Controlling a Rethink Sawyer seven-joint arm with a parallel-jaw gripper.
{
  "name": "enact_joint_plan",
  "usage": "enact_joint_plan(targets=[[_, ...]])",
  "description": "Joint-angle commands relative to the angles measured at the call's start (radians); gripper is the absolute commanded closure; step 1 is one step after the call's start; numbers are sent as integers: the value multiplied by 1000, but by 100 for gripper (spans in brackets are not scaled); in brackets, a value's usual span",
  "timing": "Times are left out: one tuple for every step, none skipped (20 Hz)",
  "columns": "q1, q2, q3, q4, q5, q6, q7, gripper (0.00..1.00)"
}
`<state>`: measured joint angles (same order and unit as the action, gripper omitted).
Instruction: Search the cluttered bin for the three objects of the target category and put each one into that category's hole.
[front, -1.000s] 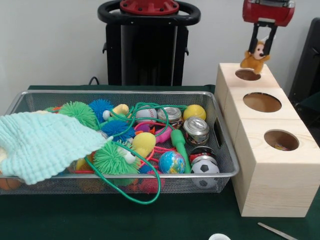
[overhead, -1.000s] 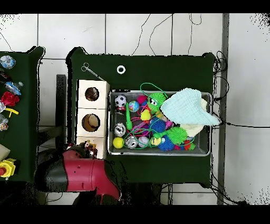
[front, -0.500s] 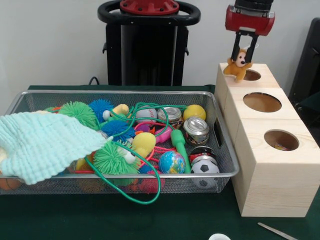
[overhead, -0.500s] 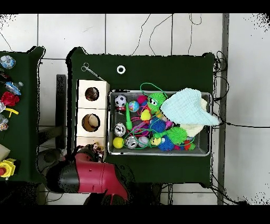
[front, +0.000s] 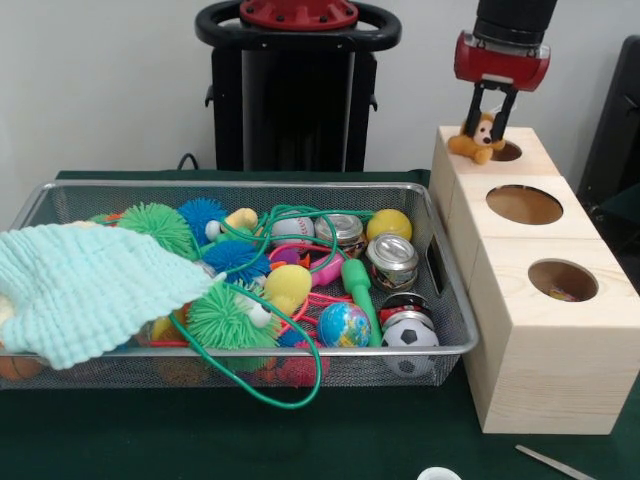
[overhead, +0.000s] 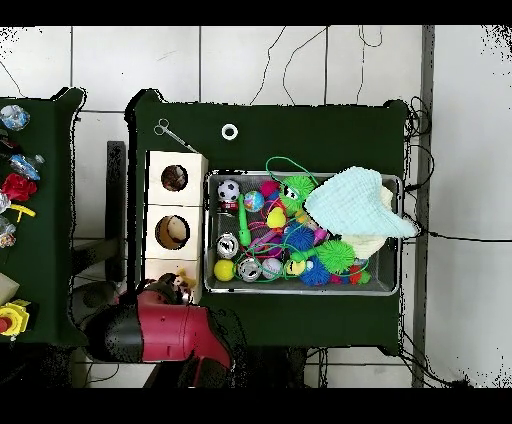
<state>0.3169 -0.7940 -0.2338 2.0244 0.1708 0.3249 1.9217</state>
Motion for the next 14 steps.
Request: enact_joint_plan(targets=[[22,87,31,4,51,6,241,100],[23,85,33,5,54,17,240,100],[26,78,35,11,57,22,241,100],[31,74,36,14,64,28,246,100],[35,71,38,15,70,39,250,100],[43,69,35,14,76,48,256,100],[49,70,33,10,80,60,260,100],[53,71,32,9,85,64,264,100],[52,72,33,10,89,63,263,100],[50,75,36,11,90,59,258,100],[48,80,37,10,92,55,254,100],[47,84,37,9,94,52,250,100],[44,88,38,6,96,50,245,100],[42,92,40,3,97,47,239,100]])
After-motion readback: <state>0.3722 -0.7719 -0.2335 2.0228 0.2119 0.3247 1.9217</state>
